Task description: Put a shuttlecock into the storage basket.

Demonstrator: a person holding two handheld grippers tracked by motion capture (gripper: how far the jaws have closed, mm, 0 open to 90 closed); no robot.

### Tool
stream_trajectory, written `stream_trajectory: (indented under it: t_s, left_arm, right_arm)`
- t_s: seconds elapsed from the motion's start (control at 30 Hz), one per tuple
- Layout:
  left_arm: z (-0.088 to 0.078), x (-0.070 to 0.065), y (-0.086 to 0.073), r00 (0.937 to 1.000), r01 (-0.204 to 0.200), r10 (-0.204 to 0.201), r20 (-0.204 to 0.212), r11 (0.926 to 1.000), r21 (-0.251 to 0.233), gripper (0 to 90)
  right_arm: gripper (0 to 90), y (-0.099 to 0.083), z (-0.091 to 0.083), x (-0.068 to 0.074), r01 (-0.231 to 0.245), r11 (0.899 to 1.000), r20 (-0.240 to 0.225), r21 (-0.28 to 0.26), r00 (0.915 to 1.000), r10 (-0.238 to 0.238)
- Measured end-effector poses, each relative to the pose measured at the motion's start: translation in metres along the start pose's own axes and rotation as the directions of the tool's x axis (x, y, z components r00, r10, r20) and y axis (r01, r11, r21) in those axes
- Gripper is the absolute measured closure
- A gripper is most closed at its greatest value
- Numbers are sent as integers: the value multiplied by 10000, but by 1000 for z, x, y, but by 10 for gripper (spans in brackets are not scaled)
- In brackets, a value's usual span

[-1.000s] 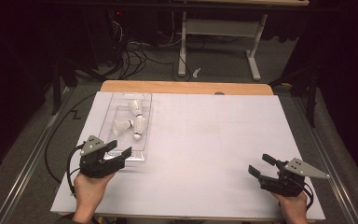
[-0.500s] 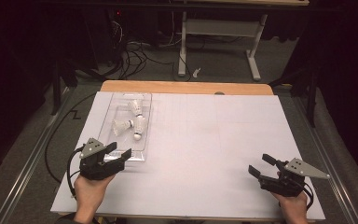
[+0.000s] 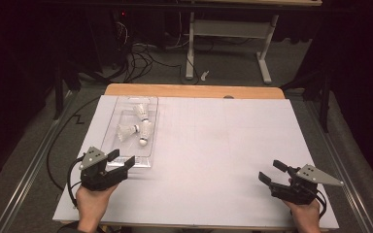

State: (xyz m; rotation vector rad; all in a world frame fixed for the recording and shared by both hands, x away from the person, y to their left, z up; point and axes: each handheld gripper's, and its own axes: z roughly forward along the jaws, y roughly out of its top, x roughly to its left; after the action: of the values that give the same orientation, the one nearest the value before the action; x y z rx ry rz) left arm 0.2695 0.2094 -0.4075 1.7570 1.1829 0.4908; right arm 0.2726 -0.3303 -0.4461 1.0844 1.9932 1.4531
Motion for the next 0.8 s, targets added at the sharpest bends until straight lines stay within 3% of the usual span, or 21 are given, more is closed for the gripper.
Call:
stream_trajectory:
  t_s: [0.8]
  left_arm:
    - [9, 5, -7, 9999, 139, -140, -82, 9998, -170, 385]
  right_arm:
    - [249, 0, 0, 0, 13, 10000, -6, 33, 10000, -13]
